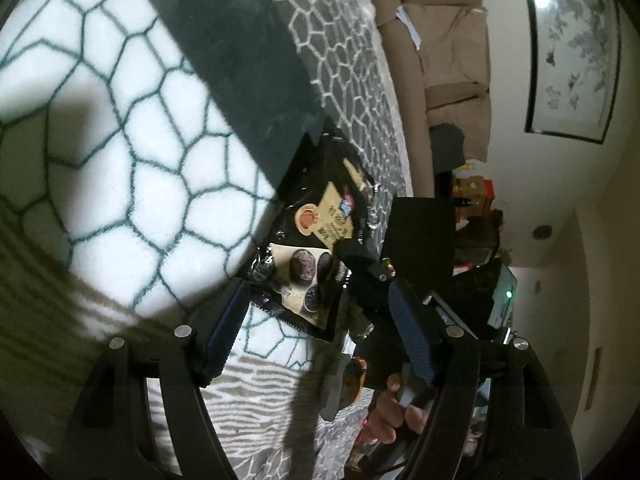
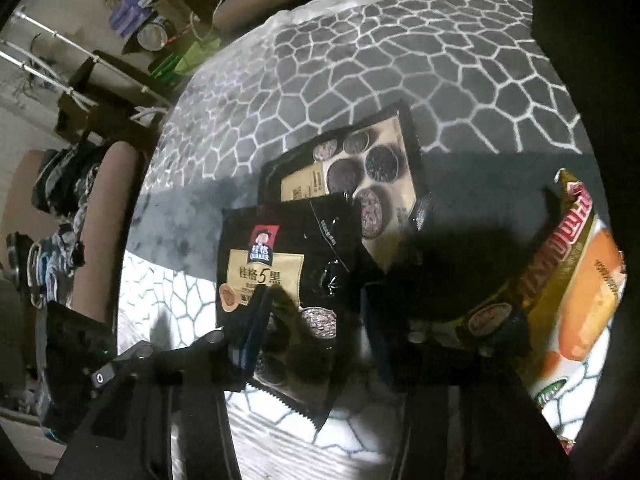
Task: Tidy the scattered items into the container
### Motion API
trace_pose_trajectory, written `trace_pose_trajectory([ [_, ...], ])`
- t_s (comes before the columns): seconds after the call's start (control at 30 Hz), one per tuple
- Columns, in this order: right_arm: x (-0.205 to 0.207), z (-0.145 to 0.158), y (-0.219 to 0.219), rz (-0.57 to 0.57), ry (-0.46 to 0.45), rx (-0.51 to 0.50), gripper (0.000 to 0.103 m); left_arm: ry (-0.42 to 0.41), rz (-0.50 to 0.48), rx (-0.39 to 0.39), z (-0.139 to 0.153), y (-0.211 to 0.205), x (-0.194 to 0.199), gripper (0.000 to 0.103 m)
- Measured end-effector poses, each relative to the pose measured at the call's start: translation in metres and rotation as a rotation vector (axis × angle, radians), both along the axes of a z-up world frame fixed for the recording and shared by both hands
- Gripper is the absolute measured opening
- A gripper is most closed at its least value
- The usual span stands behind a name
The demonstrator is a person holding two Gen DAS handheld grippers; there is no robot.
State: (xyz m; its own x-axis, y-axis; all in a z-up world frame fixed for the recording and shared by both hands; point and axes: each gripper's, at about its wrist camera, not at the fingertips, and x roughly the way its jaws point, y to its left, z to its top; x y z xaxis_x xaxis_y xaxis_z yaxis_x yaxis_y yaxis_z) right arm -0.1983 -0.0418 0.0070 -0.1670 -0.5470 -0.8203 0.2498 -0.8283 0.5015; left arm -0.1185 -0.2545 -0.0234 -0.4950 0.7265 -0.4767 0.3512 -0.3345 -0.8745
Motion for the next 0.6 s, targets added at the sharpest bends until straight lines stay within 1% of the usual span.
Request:
trace_pose_trajectory([
  [0.03, 0.003, 0.002, 0.0, 0.0, 0.007, -0.016, 0.022, 0.001, 0.004, 0.001, 0.001, 0.0, -0.002, 0.071],
  [0.07, 0.004, 0.002, 0.0, 0.009, 0.007, -0.031, 0.018, 0.007, 0.003, 0.0, 0.002, -0.001, -0.002, 0.074],
  [0.1, 0.006, 0.004, -0.001, 0.018, 0.005, -0.057, 0.014, 0.012, 0.004, -0.004, 0.004, -0.001, -0.002, 0.076],
  [0.17, 0.01, 0.009, -0.001, 0.019, -0.021, -0.112, 0.01, 0.016, 0.007, -0.003, 0.005, -0.003, -0.001, 0.079],
  [0.23, 0.014, 0.013, 0.0, 0.005, -0.074, -0.194, 0.007, -0.001, 0.014, 0.014, 0.001, -0.003, 0.0, 0.081],
  [0.27, 0.015, 0.014, 0.001, -0.013, -0.1, -0.229, 0.007, -0.011, 0.026, 0.034, -0.001, -0.004, 0.002, 0.082],
  [0.3, 0.015, 0.015, 0.002, -0.037, -0.129, -0.267, 0.007, -0.024, 0.046, 0.078, -0.004, -0.005, 0.006, 0.085],
  [0.33, 0.015, 0.015, 0.003, -0.066, -0.161, -0.297, 0.007, -0.038, 0.068, 0.13, -0.006, -0.005, 0.01, 0.092],
  [0.37, 0.014, 0.014, 0.003, -0.087, -0.187, -0.323, 0.007, -0.043, 0.083, 0.161, -0.006, -0.003, 0.014, 0.096],
  [0.4, 0.014, 0.012, 0.003, -0.112, -0.222, -0.364, 0.007, -0.042, 0.09, 0.171, -0.005, -0.001, 0.018, 0.097],
  [0.47, 0.015, 0.012, 0.001, -0.132, -0.249, -0.391, 0.007, -0.038, 0.09, 0.154, -0.001, 0.004, 0.021, 0.097],
  [0.53, 0.02, 0.013, -0.001, -0.131, -0.255, -0.386, 0.007, -0.016, 0.121, 0.138, 0.0, 0.003, 0.021, 0.097],
  [0.6, 0.023, 0.014, 0.0, -0.135, -0.26, -0.376, 0.007, -0.015, 0.167, 0.108, -0.004, -0.003, 0.019, 0.096],
])
